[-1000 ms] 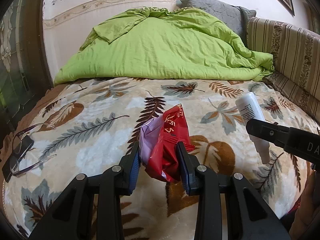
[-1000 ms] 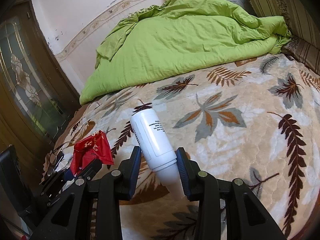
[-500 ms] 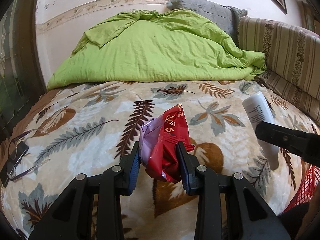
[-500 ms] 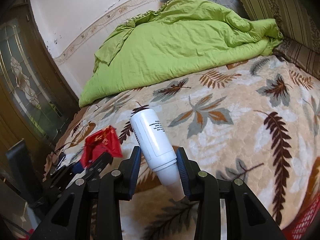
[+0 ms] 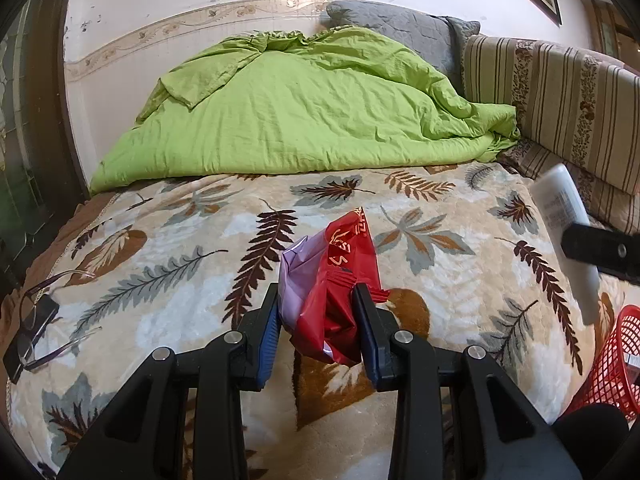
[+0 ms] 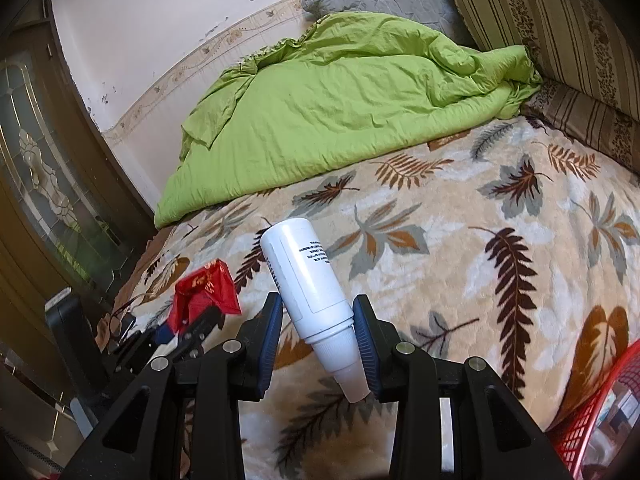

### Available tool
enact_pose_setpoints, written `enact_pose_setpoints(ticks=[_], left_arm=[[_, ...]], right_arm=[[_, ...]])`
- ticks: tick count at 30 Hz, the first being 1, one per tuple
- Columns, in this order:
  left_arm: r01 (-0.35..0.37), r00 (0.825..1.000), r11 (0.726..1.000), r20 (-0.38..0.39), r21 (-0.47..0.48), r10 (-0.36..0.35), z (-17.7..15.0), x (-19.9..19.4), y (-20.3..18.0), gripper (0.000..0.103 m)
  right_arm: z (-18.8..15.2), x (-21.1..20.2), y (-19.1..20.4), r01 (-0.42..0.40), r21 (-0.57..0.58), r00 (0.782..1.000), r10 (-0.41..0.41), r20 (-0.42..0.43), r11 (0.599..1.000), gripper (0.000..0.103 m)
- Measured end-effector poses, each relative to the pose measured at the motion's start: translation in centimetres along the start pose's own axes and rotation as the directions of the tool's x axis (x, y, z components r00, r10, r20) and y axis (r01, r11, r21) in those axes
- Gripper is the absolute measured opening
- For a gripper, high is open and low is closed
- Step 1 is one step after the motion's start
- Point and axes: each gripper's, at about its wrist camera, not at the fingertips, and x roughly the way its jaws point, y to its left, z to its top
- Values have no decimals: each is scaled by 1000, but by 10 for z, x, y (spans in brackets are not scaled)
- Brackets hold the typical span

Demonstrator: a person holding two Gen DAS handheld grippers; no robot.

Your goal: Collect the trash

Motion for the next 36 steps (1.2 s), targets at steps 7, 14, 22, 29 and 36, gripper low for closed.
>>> enact_pose_setpoints(ticks=[7, 14, 22, 29, 36], left_arm=[[-6, 1000, 1000, 5, 6, 6, 1, -5, 3, 34], [6, 1000, 1000, 24, 9, -6, 5, -26, -1, 34], [75, 997, 997, 21, 21, -76, 6, -51, -29, 34], [99, 995, 994, 22, 42, -100, 3, -64, -48, 34], [120, 993, 991, 15, 61, -121, 2, -71, -58, 34]], right_arm=[[-5, -10, -5, -14, 12, 1000, 14, 3, 1000, 39], [-9, -29, -12, -32, 25, 999, 32, 11, 999, 39], [-17, -64, -22, -51, 32, 998, 50, 42, 998, 39], [-18, -80, -31, -50, 43, 997, 47, 58, 998, 39], [-21, -90, -41, -44, 68, 997, 40, 72, 997, 39]])
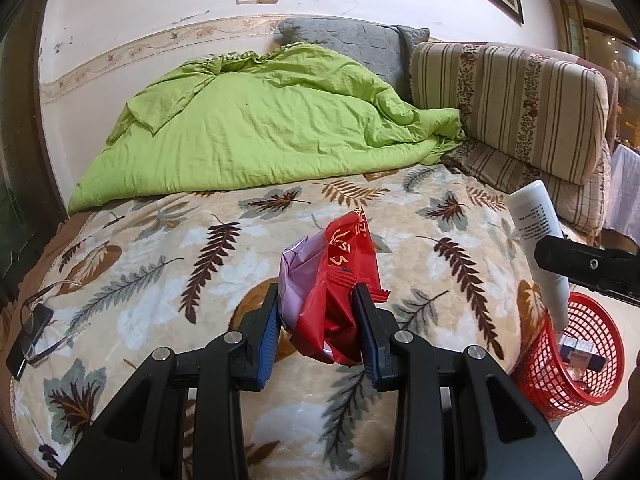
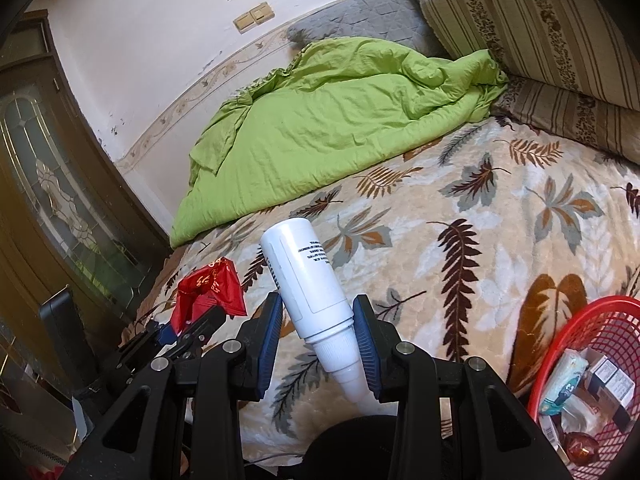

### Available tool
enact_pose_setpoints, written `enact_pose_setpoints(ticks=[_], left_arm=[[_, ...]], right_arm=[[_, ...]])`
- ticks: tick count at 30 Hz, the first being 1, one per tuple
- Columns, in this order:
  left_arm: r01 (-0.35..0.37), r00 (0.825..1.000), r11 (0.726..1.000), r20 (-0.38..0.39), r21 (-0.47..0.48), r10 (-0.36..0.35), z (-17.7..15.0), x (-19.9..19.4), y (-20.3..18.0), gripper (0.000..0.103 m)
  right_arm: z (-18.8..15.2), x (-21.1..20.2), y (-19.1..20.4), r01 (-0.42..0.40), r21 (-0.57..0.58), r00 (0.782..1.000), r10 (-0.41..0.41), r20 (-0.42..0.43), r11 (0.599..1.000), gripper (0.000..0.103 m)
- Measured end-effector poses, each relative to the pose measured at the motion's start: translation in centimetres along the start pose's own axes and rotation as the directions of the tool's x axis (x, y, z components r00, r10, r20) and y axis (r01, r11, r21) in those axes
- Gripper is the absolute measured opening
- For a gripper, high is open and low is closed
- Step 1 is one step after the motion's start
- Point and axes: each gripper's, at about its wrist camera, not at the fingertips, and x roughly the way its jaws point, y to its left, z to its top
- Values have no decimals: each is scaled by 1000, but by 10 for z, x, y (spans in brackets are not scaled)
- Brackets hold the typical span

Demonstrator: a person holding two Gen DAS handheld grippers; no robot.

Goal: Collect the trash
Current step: 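Carry the red wrapper and white bottle over the red basket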

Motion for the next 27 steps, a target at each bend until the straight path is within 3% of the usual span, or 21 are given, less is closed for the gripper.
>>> enact_pose_setpoints(ticks=[16, 27], left_arm=[[141, 990, 989, -18, 33, -140, 6, -5, -34, 34], [273, 962, 956, -29, 110, -272, 14, -12, -81, 34]], right_arm=[[-5, -38, -25, 39, 59, 999, -40, 22, 998, 39], [-9, -98, -79, 187, 167, 978, -199, 59, 968, 39]])
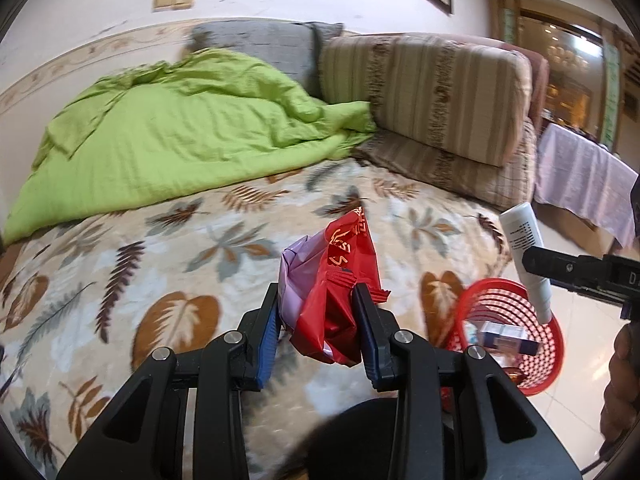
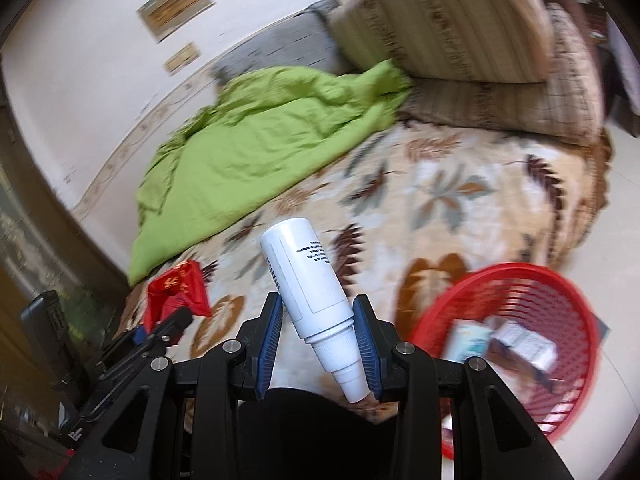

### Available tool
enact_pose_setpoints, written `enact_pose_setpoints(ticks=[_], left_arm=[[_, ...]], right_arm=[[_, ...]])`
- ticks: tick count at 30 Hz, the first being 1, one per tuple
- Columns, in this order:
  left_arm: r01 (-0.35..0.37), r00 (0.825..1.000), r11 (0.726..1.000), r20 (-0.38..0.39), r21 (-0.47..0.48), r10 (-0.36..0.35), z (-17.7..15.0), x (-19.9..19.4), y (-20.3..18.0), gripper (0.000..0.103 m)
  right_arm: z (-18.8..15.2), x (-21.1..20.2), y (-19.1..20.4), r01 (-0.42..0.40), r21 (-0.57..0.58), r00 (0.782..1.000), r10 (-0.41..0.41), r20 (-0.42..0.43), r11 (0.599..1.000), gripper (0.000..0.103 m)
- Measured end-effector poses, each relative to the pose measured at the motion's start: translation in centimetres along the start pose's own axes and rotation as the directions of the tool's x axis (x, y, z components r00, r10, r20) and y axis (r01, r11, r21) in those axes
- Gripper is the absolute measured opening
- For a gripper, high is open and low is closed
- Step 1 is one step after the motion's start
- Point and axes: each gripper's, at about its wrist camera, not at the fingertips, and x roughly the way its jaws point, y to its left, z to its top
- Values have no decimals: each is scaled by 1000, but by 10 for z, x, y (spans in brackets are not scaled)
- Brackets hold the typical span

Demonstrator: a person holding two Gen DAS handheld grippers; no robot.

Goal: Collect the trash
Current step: 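Carry the red wrapper and white bottle over the red basket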

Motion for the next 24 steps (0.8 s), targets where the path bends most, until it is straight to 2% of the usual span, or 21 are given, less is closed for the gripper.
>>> enact_pose_setpoints(ticks=[7, 16, 20, 24], left_arm=[[117, 993, 992, -16, 45, -116, 9, 6, -39, 34], [247, 968, 964, -76, 104, -240, 12, 17, -96, 34], [287, 954, 951, -122, 114, -273, 7, 28, -113, 34], [302, 946, 943, -169, 138, -278, 0, 43, -128, 34]], right_arm=[[3, -40, -45, 108, 75, 993, -112, 45, 991, 39], [5, -54, -75, 152, 135, 985, -161, 56, 979, 39], [3, -55, -86, 159, 156, 984, -169, 52, 975, 39], [-1, -54, -99, 176, 175, 981, -186, 46, 969, 39]])
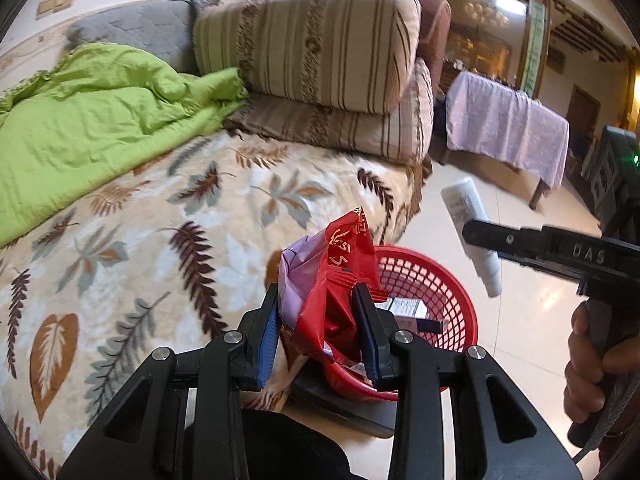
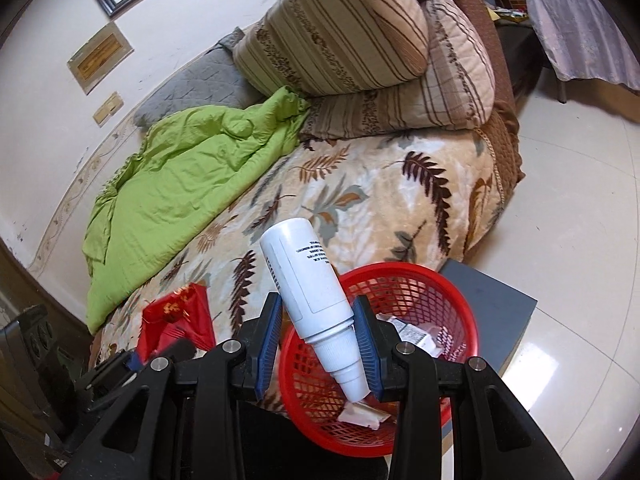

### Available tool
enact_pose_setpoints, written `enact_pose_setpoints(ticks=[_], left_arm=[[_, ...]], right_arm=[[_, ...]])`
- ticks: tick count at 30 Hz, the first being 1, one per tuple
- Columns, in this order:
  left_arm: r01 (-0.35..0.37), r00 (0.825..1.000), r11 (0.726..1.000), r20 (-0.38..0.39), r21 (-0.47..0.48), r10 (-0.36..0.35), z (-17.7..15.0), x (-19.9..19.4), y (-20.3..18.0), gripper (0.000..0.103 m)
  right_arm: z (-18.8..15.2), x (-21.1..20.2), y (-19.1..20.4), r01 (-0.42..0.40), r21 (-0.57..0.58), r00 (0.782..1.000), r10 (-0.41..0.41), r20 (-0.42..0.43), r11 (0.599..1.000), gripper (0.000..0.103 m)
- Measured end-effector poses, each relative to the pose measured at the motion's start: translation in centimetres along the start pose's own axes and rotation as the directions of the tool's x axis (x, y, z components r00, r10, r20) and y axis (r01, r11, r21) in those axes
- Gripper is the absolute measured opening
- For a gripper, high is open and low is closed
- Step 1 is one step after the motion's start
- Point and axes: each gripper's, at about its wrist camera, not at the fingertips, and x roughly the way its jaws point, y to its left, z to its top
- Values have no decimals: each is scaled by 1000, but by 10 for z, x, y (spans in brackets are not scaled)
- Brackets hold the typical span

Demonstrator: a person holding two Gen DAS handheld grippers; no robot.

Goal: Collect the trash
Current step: 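Carry the red wrapper and white bottle over the red basket, then open both tools to drop the wrapper and bottle into the basket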

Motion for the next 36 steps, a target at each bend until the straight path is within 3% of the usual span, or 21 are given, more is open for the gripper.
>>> enact_pose_setpoints(ticks=[10, 33, 35, 36], left_arm=[[0, 997, 1000, -82, 27, 2, -11, 32, -12, 34], [0, 994, 998, -107, 58, 7, -9, 49, -21, 34], [9, 993, 998, -118, 59, -2, -7, 53, -23, 46], [10, 993, 998, -122, 57, -3, -6, 54, -24, 59]], right_arm=[[-5, 10, -25, 33, 47, 999, -32, -25, 998, 39], [-6, 16, -32, 36, 56, 999, -35, -33, 998, 41], [-5, 19, -31, 49, 58, 998, -47, -42, 997, 41], [-4, 21, -31, 66, 62, 997, -63, -50, 996, 42]])
